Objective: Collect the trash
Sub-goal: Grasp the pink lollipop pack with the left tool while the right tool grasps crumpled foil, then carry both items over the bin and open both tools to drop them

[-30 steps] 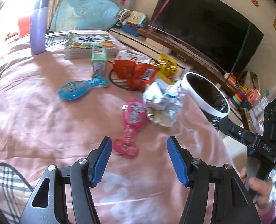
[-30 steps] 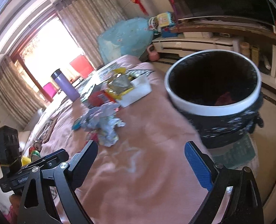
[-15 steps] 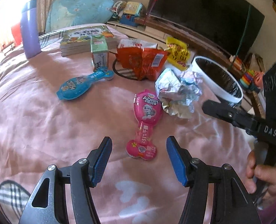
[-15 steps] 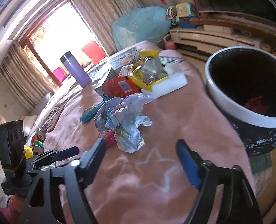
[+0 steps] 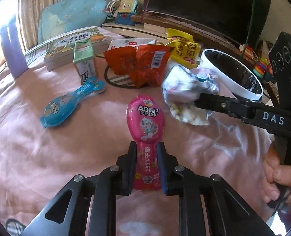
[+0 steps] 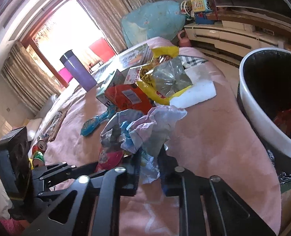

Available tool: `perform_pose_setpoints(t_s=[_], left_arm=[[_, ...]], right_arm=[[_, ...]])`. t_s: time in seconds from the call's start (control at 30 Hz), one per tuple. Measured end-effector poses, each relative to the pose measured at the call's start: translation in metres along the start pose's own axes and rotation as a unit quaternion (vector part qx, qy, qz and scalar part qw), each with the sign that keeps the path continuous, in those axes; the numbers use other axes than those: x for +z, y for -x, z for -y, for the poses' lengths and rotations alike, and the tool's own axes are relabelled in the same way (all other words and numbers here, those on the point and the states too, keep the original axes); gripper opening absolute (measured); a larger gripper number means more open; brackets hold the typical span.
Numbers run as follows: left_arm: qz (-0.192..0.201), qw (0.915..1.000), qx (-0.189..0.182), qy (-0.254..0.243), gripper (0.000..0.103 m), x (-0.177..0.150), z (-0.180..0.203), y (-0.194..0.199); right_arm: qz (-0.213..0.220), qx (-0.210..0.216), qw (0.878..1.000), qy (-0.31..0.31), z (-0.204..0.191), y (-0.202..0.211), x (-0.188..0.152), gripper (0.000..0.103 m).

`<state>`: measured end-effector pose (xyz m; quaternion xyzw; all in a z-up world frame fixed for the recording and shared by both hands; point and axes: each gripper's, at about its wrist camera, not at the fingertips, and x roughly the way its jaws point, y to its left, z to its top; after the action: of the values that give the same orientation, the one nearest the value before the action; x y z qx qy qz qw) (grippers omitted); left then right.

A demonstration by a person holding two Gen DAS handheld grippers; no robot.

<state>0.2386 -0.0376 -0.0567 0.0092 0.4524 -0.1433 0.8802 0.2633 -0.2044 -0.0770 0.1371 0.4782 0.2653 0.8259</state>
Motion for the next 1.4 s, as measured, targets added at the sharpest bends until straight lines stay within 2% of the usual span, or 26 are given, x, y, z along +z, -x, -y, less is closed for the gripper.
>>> perform_pose_setpoints(t_s=[0.37, 0.7, 1.07, 1.4], left_arm=[[0.037, 0.9983, -0.032, 0.031, 0.018, -0.002, -0.005, 0.027], [0.048, 0.9971, -0.059, 0.007, 0.018, 0.009, 0.026, 0.040], [0.043, 0.9957, -0.082, -0.011, 0.018, 0.025, 0.060, 0.029], [0.043, 0.9946, -0.089, -0.029, 0.018, 0.047, 0.089, 0.014]], right_arm=[[0.034, -0.012, 0.999, -0.007, 0.013, 0.047, -0.015, 0.006], [0.075, -0.036, 0.996, -0.037, 0.042, 0.094, -0.019, 0.006], [0.101, -0.067, 0.991, -0.062, 0.077, 0.124, -0.019, 0.006], [0.109, -0.094, 0.988, -0.054, 0.096, 0.133, -0.008, 0.006]])
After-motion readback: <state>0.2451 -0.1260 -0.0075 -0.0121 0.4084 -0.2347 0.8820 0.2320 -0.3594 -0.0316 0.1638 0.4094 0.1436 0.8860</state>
